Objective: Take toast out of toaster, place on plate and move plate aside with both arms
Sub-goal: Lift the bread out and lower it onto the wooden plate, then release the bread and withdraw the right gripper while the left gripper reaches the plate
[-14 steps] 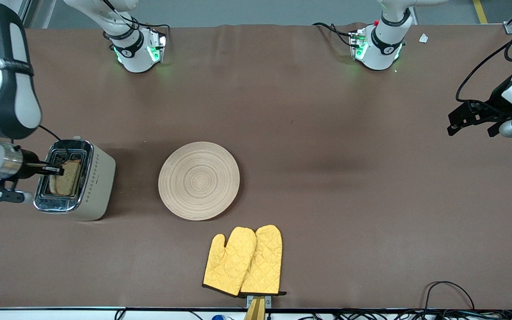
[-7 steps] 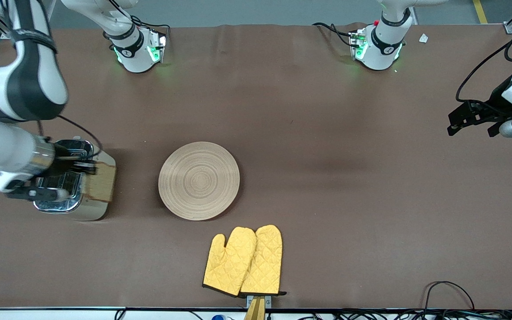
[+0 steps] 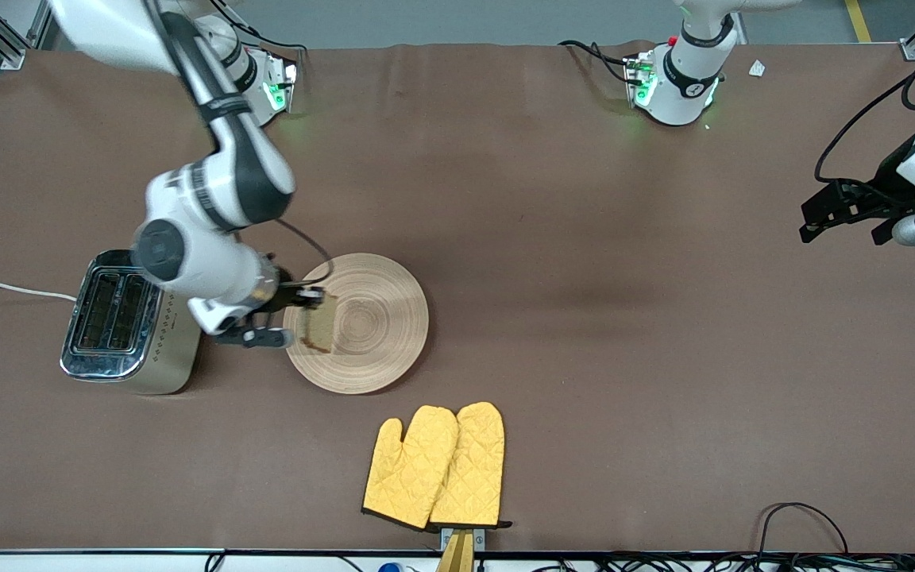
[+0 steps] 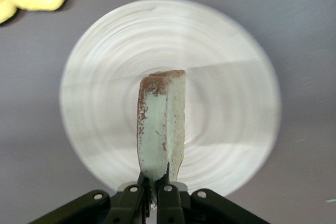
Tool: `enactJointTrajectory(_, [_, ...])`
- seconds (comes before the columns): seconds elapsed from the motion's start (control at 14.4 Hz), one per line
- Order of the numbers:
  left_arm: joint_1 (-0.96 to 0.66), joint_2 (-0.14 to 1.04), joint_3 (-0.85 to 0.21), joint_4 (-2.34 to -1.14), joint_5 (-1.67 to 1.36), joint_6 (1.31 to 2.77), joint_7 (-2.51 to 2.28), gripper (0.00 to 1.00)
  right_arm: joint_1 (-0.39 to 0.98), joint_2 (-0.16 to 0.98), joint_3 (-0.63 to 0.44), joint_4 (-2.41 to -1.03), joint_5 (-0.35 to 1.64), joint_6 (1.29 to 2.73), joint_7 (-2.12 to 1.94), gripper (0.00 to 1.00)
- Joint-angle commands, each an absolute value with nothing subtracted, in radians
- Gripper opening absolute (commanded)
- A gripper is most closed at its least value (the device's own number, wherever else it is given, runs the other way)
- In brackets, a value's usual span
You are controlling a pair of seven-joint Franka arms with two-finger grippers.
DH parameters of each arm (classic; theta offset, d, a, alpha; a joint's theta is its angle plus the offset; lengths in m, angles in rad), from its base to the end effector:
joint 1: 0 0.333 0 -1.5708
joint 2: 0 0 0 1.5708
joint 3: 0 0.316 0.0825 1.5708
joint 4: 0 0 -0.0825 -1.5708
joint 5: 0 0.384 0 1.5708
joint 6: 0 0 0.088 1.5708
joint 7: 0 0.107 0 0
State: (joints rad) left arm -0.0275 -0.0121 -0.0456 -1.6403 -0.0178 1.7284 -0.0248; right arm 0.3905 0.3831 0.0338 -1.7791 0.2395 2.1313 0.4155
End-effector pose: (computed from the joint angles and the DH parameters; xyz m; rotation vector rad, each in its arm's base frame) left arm 0.5634 -0.0430 0.6127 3.1149 -0.0723 0.1547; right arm 0.5840 0.2734 0.3413 -2.9489 0.1837 0.1711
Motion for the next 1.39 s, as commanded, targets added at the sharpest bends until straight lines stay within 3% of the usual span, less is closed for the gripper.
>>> enactJointTrajectory(0.0, [-0.031,-0.005,-0.041,-1.62,-0.002,1.71,-0.021,1.0,0.442,0.397,0.023,-1.796,0.259,2.201,0.48,0.0])
enactJointTrajectory(0.42, [-0.032,-0.002,-0.04,-1.62,0.002,1.71,-0.023,1.0,0.39,0.48,0.021,-1.801,0.258,2.272,0.404,0.0])
enactJointTrajectory(0.77, [-0.035,0.023,-0.043,-1.623,-0.002,1.681,-0.022,1.0,0.307,0.477,0.02,-1.868,0.256,2.249,0.235,0.03])
enactJointTrajectory(0.84, [-0.038,0.029,-0.046,-1.624,-0.014,1.681,-0.021,1.0,0.308,0.476,0.02,-1.879,0.256,2.247,0.244,0.2])
enactJointTrajectory(0.91, [-0.046,0.046,-0.051,-1.628,-0.032,1.681,-0.028,1.0,0.307,0.477,0.018,-1.881,0.258,2.234,0.248,0.62])
enactJointTrajectory(0.97, [-0.051,0.079,-0.06,-1.634,-0.11,1.68,-0.041,1.0,0.302,0.477,0.012,-1.882,0.256,2.22,0.249,0.87])
enactJointTrajectory(1.04, [-0.049,0.109,-0.064,-1.643,-0.199,1.68,-0.054,1.0,0.279,0.477,0.008,-1.881,0.255,2.198,0.242,1.0])
enactJointTrajectory(1.32, [-0.061,0.283,-0.078,-1.64,-0.527,1.721,-0.095,1.0,0.216,0.445,-0.006,-1.806,0.212,2.051,0.235,1.0])
